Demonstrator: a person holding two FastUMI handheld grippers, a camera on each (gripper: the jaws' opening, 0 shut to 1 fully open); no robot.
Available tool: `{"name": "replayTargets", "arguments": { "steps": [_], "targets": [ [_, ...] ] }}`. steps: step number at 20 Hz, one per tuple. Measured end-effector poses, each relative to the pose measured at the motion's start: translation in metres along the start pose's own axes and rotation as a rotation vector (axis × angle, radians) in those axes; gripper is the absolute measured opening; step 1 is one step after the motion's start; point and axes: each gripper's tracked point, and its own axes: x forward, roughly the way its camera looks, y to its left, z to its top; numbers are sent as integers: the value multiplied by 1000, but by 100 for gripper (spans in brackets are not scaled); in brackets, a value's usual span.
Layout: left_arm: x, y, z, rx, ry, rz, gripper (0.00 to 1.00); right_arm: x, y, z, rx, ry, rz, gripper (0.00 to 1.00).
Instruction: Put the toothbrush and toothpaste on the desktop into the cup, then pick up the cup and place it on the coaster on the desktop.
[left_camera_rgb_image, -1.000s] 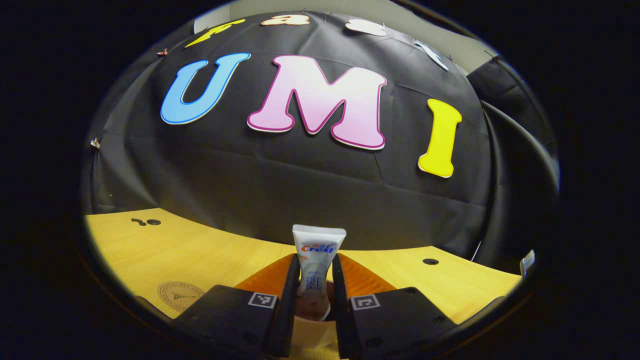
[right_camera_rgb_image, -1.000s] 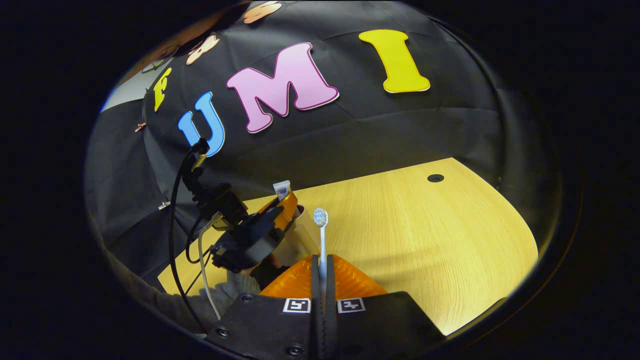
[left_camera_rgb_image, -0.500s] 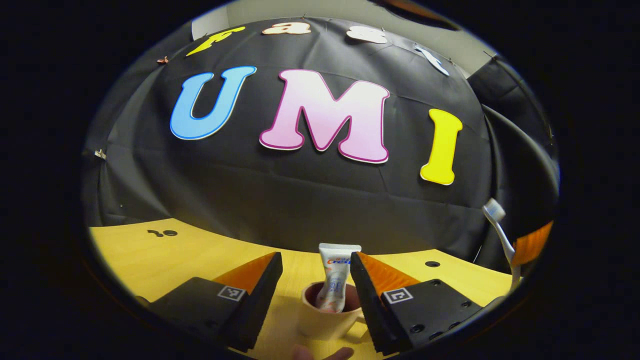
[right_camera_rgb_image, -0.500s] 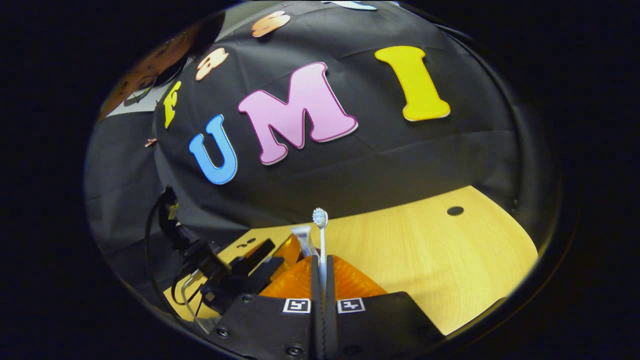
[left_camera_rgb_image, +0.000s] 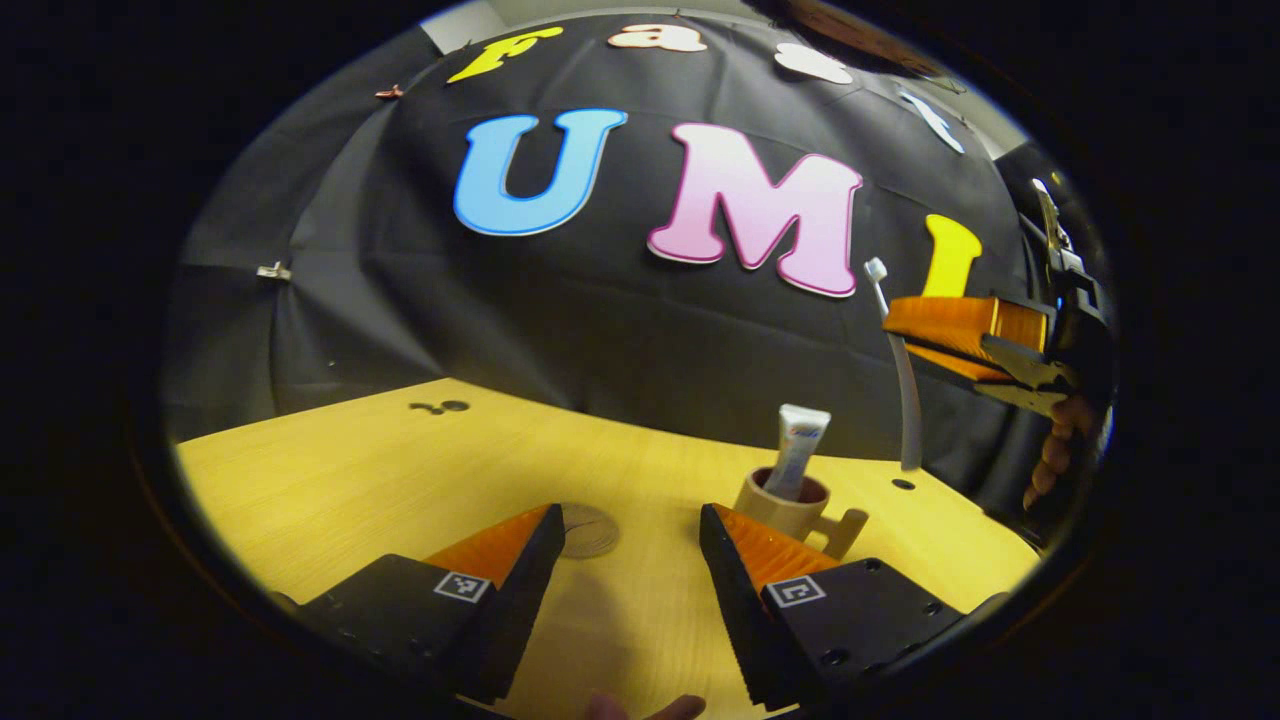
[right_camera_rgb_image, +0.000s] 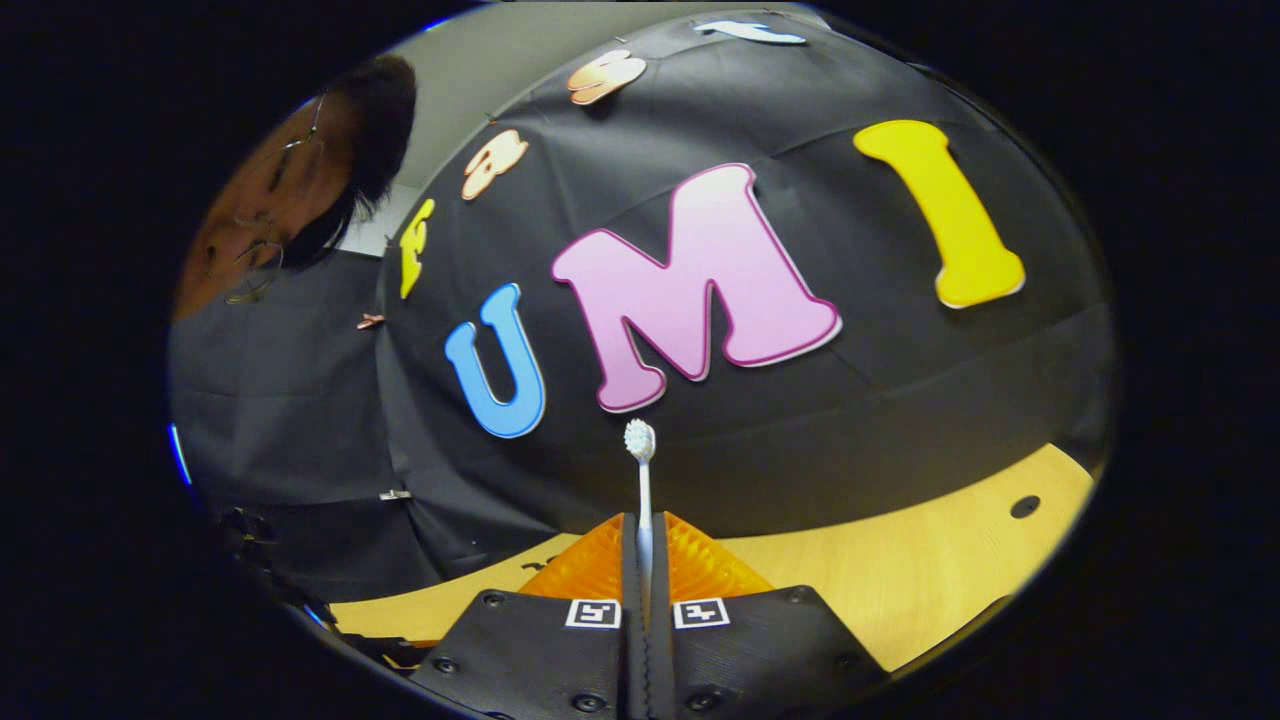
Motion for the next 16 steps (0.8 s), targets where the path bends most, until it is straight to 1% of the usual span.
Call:
{"name": "replayTargets", "arguments": {
  "steps": [2, 3, 5, 7, 12, 16],
  "targets": [
    [-12, 16, -5, 2, 12, 38, 84, 18, 9, -10, -44, -6, 68, 4],
    [-17, 21, -3, 18, 7, 54, 85, 26, 12, -18, -60, 2, 95, 4],
    [-24, 27, -1, 71, -3, 80, 85, 41, 14, -40, -97, 36, 127, 4],
    [-32, 23, 1, 101, -8, 83, 85, 48, 14, -60, -122, 77, 150, 4],
    [-45, 8, -6, 134, 14, 82, 85, 52, 10, -92, -171, 132, 168, 4],
    [-50, 1, -10, 110, 26, 79, 84, 48, 6, -108, -206, 173, 178, 4]
  ]
}}
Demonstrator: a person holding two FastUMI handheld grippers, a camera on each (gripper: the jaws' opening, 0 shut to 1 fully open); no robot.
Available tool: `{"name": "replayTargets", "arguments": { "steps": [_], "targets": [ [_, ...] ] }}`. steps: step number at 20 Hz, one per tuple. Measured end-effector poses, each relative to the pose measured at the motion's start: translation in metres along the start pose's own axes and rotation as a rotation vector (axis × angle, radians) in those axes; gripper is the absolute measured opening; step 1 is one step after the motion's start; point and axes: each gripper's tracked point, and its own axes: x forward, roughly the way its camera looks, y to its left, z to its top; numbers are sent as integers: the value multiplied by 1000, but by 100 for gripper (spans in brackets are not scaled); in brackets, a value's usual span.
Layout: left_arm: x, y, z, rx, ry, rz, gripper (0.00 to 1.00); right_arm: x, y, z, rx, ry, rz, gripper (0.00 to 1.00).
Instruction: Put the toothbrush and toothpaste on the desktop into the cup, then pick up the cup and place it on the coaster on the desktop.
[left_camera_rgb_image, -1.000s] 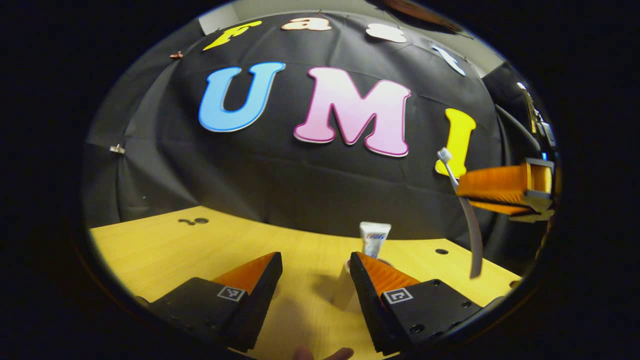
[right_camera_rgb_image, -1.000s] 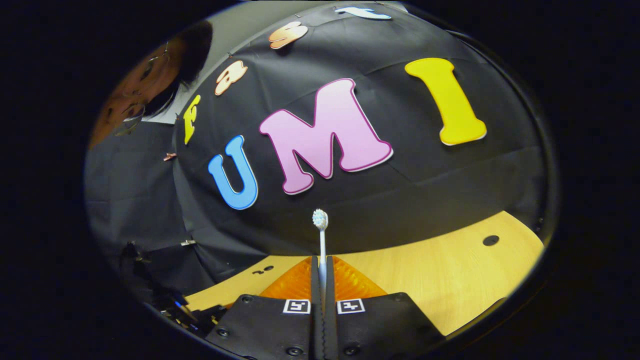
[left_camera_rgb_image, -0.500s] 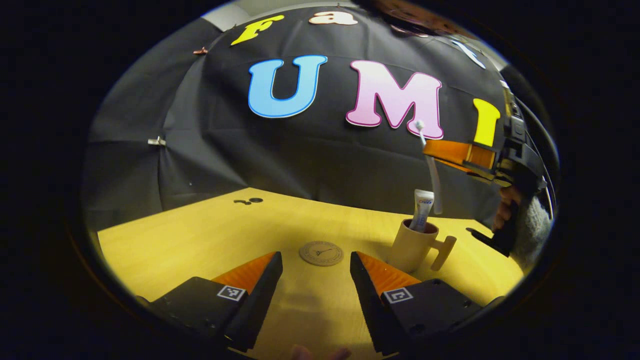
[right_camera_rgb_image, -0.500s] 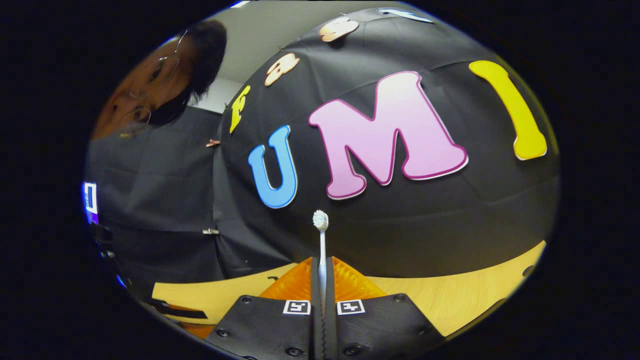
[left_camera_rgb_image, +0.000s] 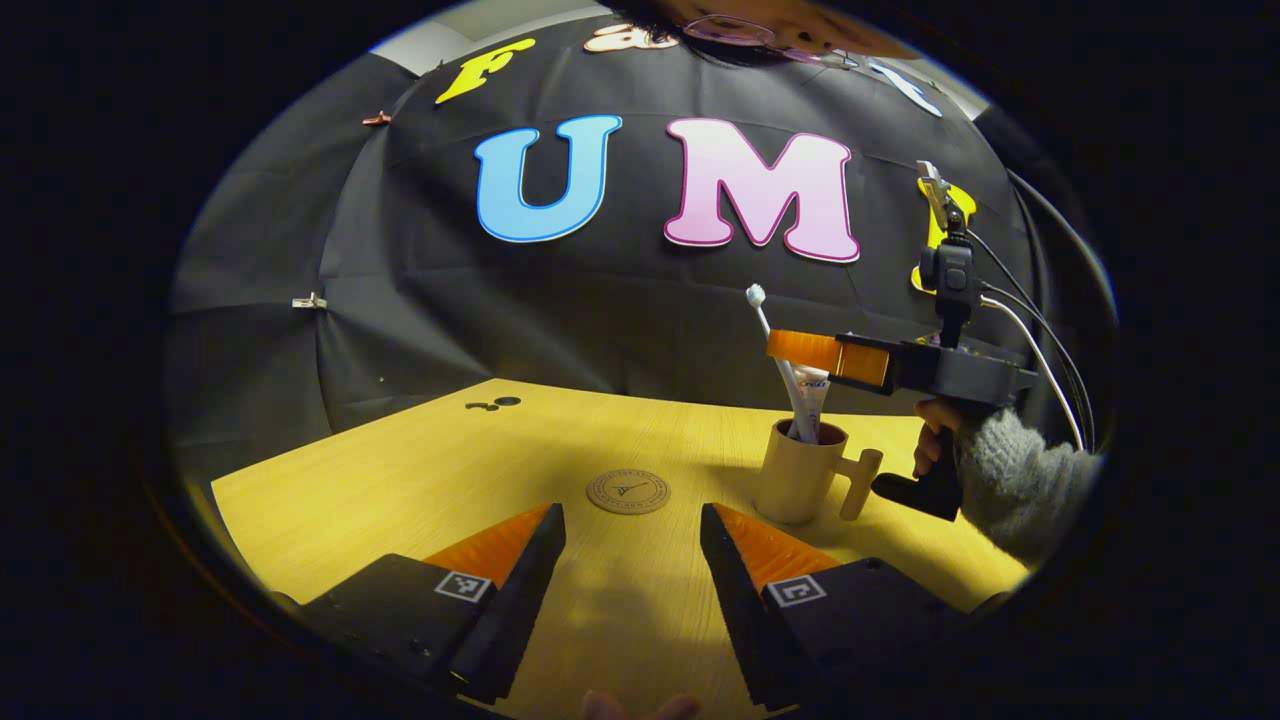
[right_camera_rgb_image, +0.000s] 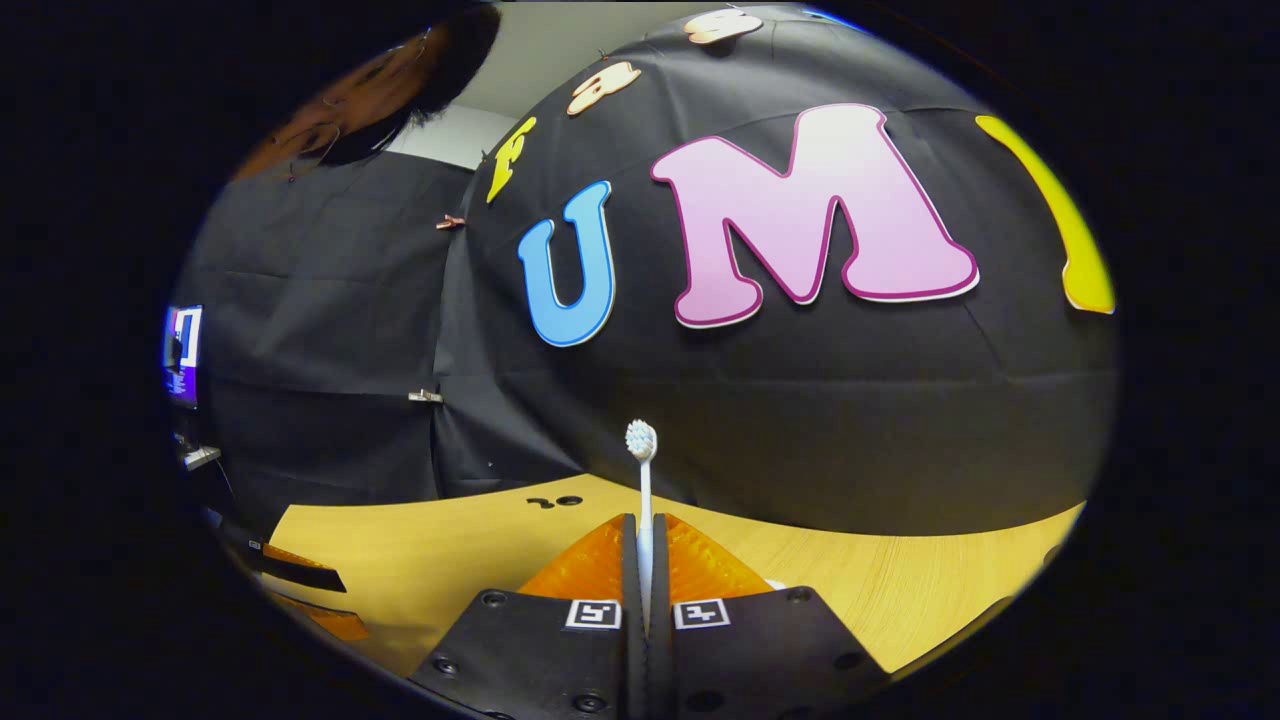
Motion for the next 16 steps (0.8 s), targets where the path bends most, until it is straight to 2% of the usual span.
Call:
{"name": "replayTargets", "arguments": {
  "steps": [7, 9, 16],
  "targets": [
    [-3, 10, -4, -12, 18, 31, 85, -6, -5, -21, -33, 59, -35, 5],
    [-3, 12, -5, -21, 22, 34, 85, -6, -3, -25, -32, 67, -40, 8],
    [-5, 15, -2, -22, 25, 12, 85, -31, -4, -29, -32, 117, -68, 11]
  ]
}}
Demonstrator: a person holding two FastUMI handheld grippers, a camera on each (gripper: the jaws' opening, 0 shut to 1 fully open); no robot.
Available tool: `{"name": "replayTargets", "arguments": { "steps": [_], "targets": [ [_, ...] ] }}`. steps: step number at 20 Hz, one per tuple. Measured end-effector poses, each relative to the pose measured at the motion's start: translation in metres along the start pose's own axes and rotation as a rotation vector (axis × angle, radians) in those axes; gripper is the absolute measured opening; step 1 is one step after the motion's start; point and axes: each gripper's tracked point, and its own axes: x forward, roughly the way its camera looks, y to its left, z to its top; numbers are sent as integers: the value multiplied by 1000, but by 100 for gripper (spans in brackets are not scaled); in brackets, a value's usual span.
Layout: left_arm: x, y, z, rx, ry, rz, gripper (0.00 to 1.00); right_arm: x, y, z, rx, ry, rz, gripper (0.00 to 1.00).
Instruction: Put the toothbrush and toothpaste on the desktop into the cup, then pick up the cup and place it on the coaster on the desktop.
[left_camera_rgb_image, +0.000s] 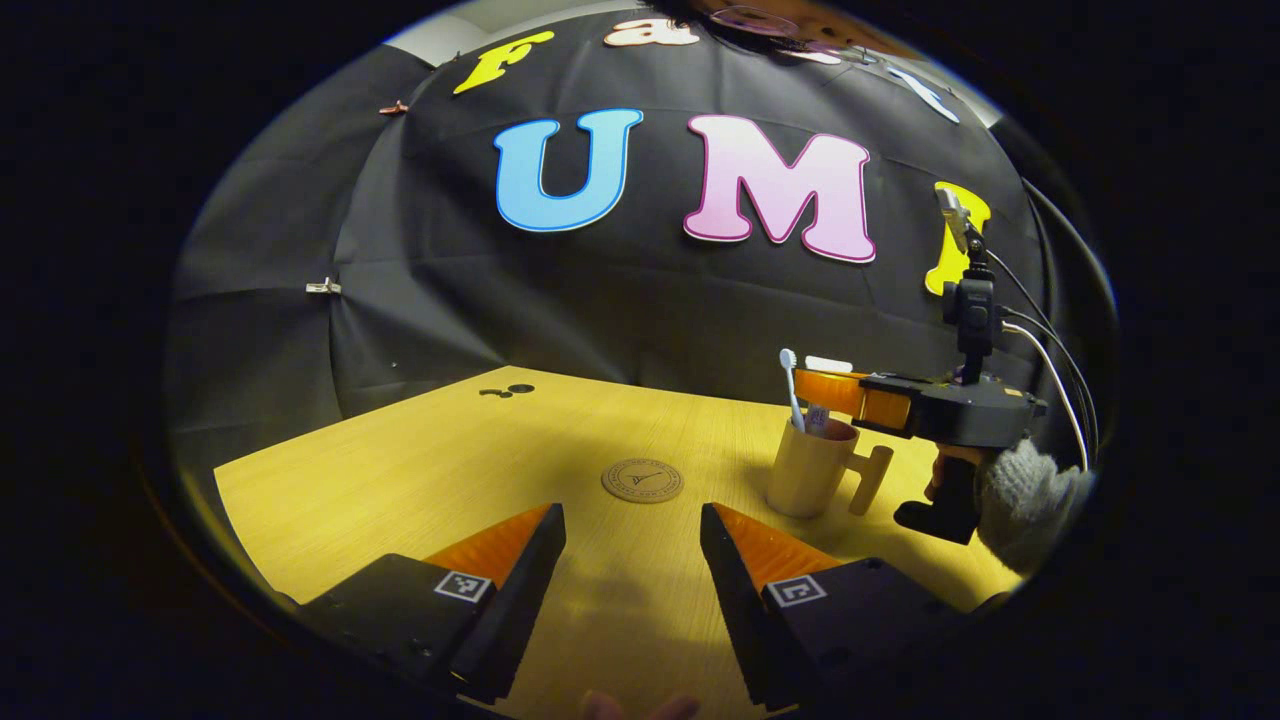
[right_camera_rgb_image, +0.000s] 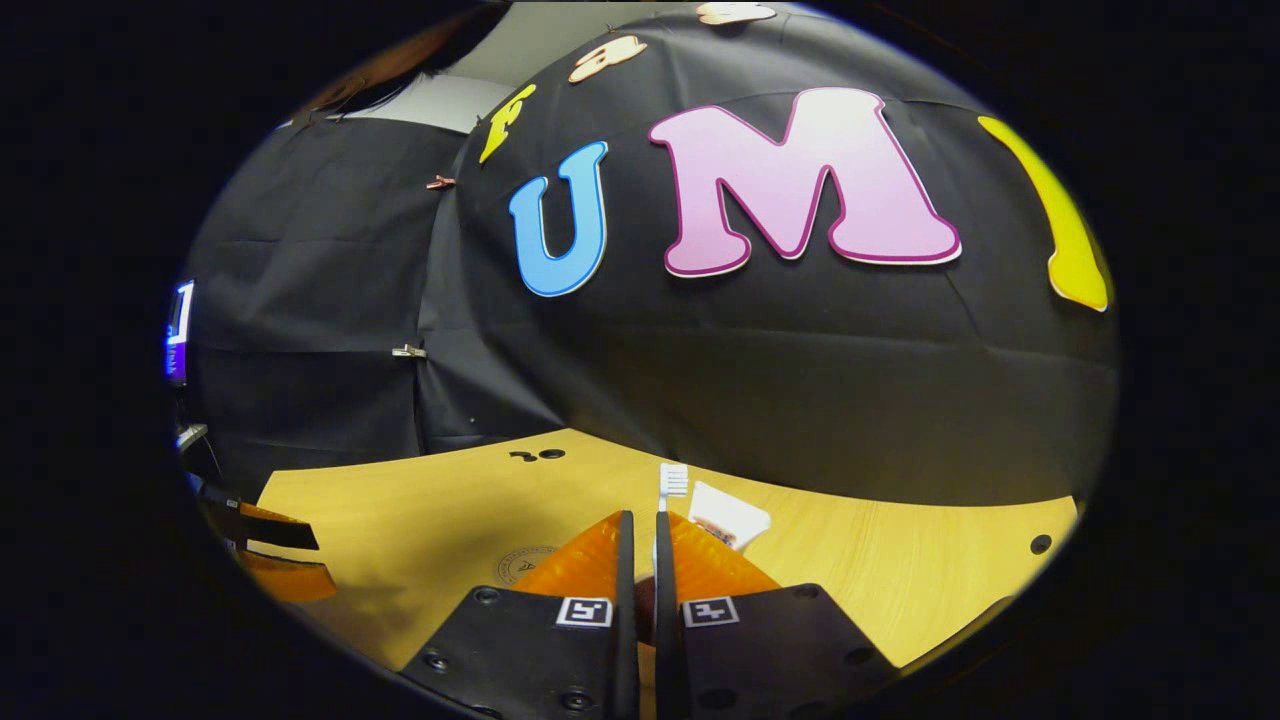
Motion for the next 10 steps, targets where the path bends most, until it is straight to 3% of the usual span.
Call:
{"name": "replayTargets", "arguments": {
  "steps": [5, 9, 10],
  "targets": [
    [3, 3, 7, 9, -5, -35, 84, -38, -3, 15, -23, 49, -3, 18],
    [4, 7, 11, 14, -8, -70, 84, -63, -7, 3, -39, 197, 1, 22],
    [4, 8, 11, 13, -8, -79, 84, -69, -7, -2, -47, 240, -3, 33]
  ]
}}
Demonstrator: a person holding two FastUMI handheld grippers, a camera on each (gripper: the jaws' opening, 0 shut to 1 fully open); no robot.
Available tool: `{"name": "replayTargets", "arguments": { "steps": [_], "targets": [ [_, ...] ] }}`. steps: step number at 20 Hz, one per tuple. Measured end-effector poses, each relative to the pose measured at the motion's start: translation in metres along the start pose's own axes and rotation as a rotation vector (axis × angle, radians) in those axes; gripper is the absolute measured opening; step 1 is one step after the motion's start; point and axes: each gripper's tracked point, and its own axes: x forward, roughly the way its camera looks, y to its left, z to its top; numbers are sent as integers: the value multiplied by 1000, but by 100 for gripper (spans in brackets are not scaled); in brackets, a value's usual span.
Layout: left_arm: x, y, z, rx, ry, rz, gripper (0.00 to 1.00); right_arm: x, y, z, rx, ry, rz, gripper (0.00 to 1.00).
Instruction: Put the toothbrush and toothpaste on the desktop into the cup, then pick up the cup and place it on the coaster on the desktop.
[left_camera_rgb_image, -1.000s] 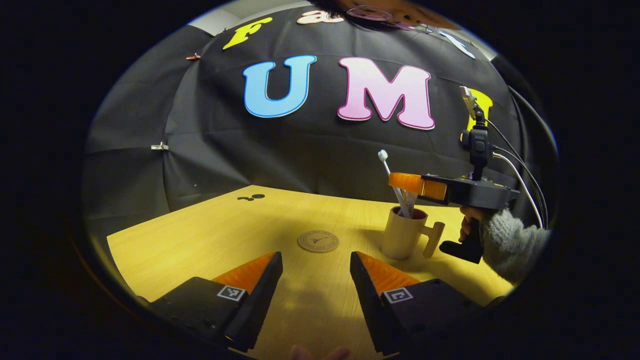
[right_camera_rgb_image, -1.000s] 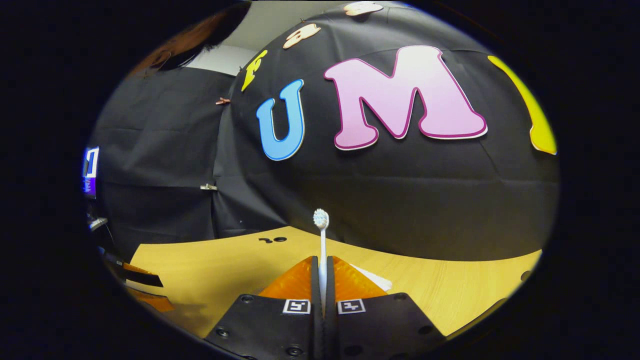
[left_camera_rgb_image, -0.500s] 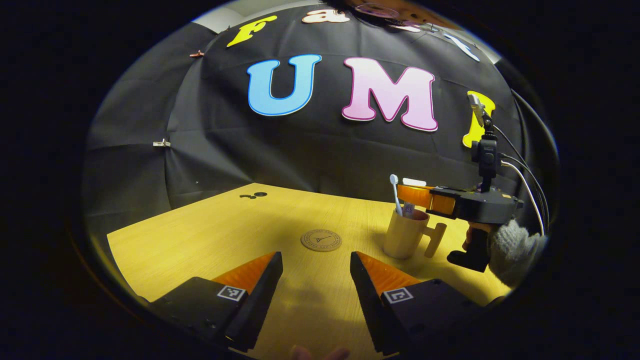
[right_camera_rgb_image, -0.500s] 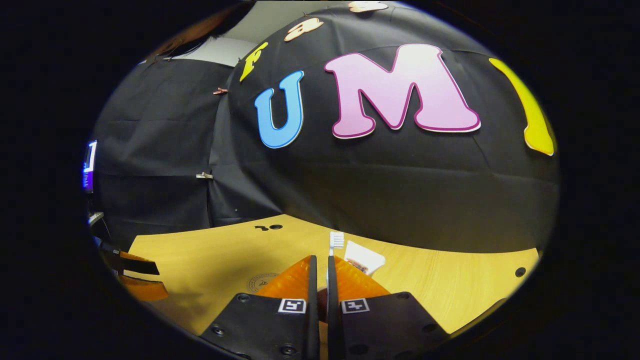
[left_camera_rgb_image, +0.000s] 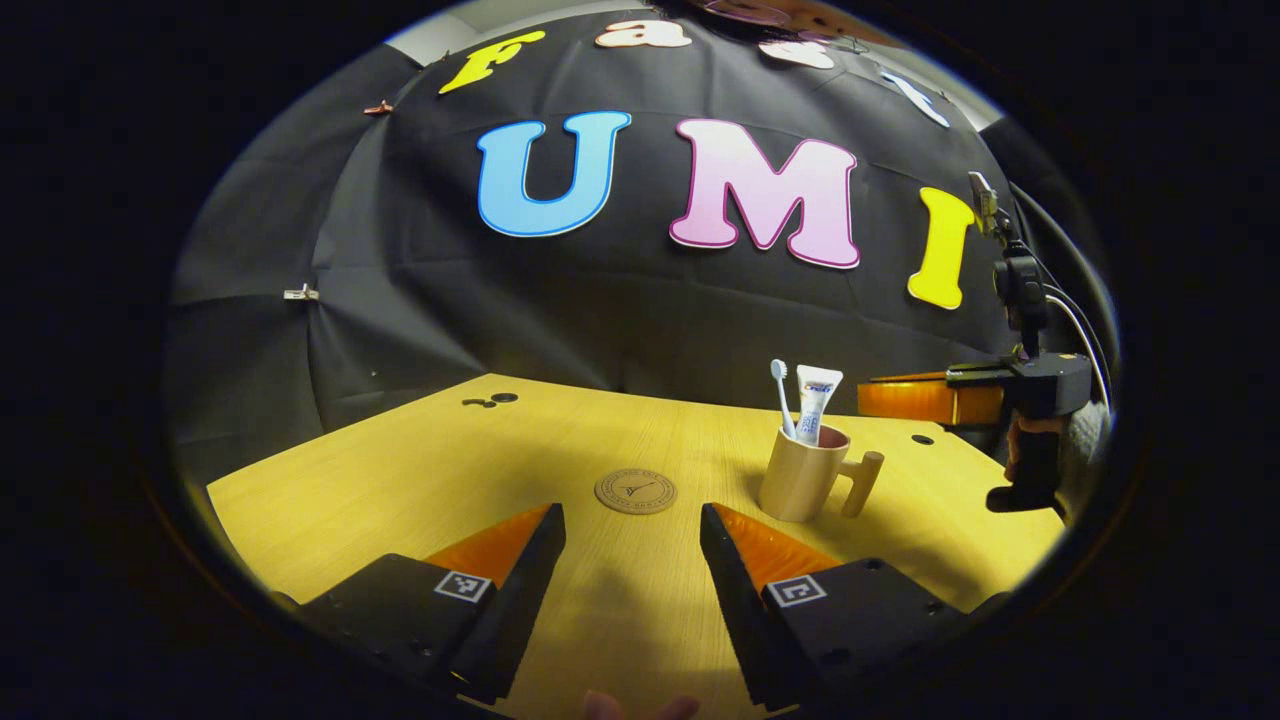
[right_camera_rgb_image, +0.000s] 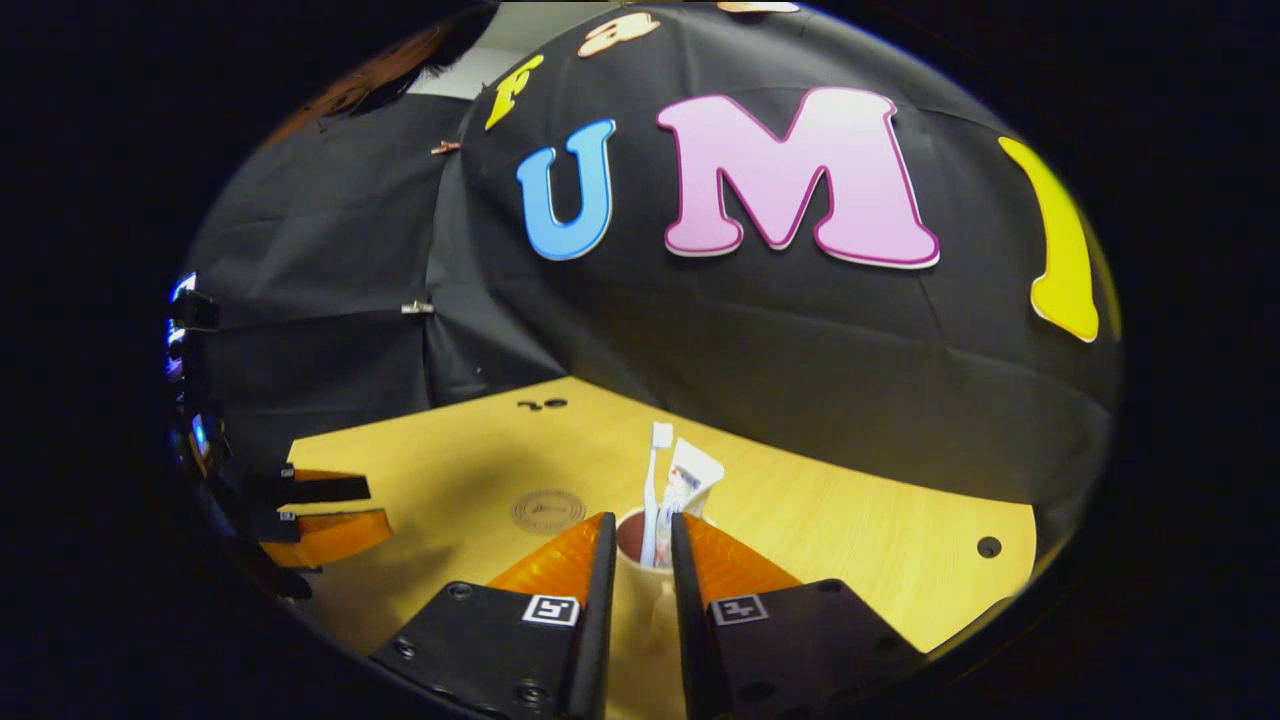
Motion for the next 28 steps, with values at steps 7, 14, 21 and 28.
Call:
{"name": "replayTargets", "arguments": {
  "steps": [7, 14, 21, 28],
  "targets": [
    [-8, 18, -5, 1, 13, -39, 84, -20, -9, -61, -109, 329, -11, 42],
    [-12, 48, -14, -2, 27, 9, 85, 2, -17, -96, -91, 529, 28, 43],
    [-8, 69, -17, -22, 36, 67, 85, 30, -20, -114, -158, 672, 65, 43],
    [-9, 87, -24, -39, 51, 106, 85, 43, -22, -136, -161, 798, 49, 42]
  ]
}}
